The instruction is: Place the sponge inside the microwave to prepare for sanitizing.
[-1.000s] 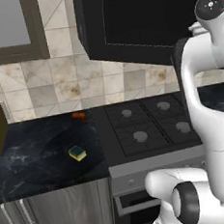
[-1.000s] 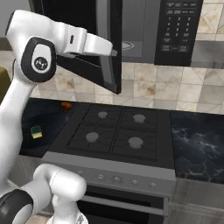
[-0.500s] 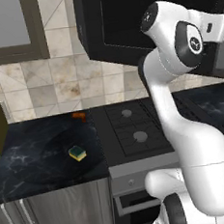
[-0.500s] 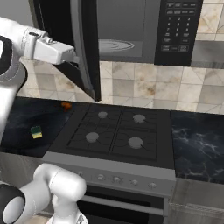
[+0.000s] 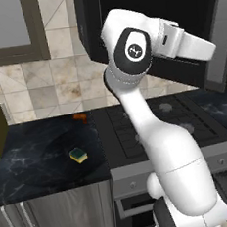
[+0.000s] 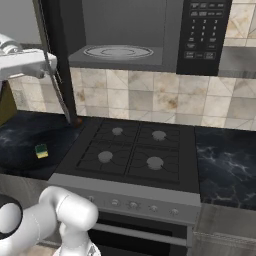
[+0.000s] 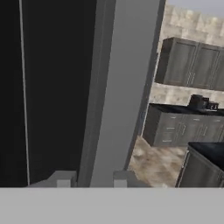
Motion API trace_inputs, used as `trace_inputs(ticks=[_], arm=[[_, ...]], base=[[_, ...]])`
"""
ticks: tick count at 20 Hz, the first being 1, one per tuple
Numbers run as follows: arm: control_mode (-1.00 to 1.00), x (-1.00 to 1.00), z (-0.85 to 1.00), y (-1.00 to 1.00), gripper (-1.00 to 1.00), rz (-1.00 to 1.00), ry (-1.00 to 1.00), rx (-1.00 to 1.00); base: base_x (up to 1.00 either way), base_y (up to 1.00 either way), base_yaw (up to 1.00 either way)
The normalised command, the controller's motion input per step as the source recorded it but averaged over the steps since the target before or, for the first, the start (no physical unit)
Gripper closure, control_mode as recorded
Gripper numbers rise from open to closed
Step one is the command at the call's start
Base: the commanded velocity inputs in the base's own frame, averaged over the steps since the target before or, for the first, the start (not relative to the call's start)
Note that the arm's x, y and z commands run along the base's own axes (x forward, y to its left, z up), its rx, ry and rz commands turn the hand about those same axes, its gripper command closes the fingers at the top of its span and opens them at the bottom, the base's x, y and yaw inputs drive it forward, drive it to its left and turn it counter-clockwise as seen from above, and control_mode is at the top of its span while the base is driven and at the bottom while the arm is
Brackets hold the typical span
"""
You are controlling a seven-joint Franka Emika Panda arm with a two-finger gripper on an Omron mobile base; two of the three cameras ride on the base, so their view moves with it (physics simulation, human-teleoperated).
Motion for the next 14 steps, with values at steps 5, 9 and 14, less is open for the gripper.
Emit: trace_inputs(ticks=[5, 9, 14], arm=[[-1.00, -0.59, -0.05, 0.72, 1.00, -0.29, -0.06, 0.00], [-1.00, -0.46, -0.11, 0.74, 1.00, -0.26, -0.05, -0.01], [-1.00, 0.07, -0.05, 0.33, 1.00, -0.12, -0.03, -0.01]], base=[[0.00, 0.00, 0.00], [0.00, 0.00, 0.00], [0.00, 0.00, 0.00]])
